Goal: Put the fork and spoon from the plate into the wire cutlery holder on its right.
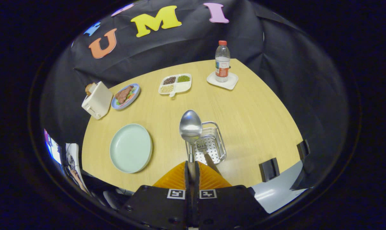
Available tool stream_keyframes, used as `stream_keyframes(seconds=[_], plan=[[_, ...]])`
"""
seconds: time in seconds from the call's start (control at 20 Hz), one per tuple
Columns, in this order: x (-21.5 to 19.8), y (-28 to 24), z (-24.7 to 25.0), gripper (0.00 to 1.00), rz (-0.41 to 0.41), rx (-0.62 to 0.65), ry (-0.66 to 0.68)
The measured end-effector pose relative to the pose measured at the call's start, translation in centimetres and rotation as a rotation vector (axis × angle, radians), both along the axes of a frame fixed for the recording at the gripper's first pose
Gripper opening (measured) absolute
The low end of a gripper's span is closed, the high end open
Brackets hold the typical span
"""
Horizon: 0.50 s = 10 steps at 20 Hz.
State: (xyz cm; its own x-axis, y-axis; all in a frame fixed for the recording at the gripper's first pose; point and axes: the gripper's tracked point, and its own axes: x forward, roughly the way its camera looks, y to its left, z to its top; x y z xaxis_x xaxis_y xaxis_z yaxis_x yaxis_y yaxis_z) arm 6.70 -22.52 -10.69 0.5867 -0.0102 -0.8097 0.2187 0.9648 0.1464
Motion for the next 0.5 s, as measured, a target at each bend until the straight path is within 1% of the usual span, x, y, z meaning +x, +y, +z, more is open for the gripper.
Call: stream_keyframes(seconds=[0.2,0.35,0.45,0.5], plan=[[0.03,-0.53,-0.39,0.01,-0.011,0.0,0.007],[0.16,-0.79,-0.56,0.05,-0.019,0.001,0.007],[0.18,-0.72,-0.37,0.05,-0.021,-0.006,-0.004],[0.1,-0.75,-0.12,0.08,-0.02,-0.005,-0.008]])
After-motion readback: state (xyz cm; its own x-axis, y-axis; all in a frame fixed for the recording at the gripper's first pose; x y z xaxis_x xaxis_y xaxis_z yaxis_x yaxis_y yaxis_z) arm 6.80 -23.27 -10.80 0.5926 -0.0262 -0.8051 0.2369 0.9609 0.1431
